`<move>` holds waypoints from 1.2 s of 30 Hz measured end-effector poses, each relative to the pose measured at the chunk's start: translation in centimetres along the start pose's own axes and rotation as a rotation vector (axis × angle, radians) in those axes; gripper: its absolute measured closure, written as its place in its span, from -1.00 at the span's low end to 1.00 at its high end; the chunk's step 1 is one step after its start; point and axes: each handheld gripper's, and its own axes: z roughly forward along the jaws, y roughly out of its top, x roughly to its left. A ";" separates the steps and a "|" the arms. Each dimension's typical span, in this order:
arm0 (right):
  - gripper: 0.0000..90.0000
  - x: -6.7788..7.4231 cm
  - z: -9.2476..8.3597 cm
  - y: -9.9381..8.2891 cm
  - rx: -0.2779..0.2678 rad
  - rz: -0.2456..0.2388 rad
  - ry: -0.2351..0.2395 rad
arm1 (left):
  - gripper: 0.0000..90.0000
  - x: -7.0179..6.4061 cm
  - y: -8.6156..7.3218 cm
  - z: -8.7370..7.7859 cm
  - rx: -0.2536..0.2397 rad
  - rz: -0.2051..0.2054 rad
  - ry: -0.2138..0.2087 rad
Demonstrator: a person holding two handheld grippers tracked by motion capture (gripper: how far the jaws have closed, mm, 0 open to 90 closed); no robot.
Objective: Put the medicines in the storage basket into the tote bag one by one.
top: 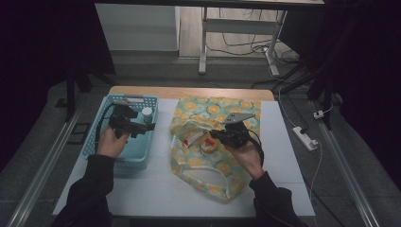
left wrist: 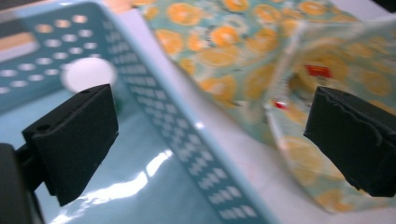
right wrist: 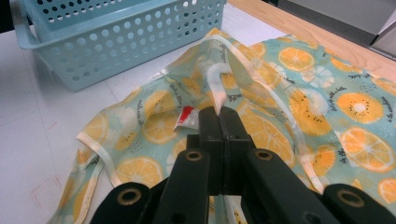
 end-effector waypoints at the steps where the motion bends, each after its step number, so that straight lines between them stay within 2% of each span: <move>1: 1.00 0.0 0.0 0.0 0.000 0.000 0.000 | -0.93 0.5 0.1 0.1 0.002 -0.007 0.010; 4: 1.00 0.0 0.1 0.0 0.001 0.000 0.000 | -0.93 1.9 0.1 0.3 0.008 -0.023 0.037; 8: 1.00 0.0 0.1 0.0 0.003 -0.001 -0.001 | -0.94 3.6 0.2 1.0 0.013 -0.058 0.046; 10: 1.00 0.0 0.2 -0.1 0.004 0.000 0.000 | -1.00 4.2 0.3 1.5 0.028 -0.061 0.047; 13: 1.00 0.0 0.2 -0.1 0.006 0.000 0.001 | -1.00 4.9 0.6 2.2 0.047 -0.059 0.070; 21: 1.00 0.0 0.3 -0.2 0.009 0.000 0.000 | -1.00 6.3 1.7 4.3 0.111 -0.049 0.114; 27: 1.00 0.0 0.2 -0.1 0.007 -0.002 0.003 | -1.00 7.0 2.1 6.1 0.166 -0.068 0.143; 31: 1.00 -0.1 0.2 -0.1 0.008 -0.001 0.002 | -0.99 7.3 2.2 7.1 0.203 -0.070 0.142; 34: 1.00 -0.1 0.2 -0.1 0.008 -0.001 0.003 | -0.97 7.6 2.3 7.6 0.207 -0.089 0.129; 36: 1.00 -0.1 0.3 -0.1 0.008 -0.002 0.004 | -0.92 7.6 2.4 7.9 0.219 -0.079 0.145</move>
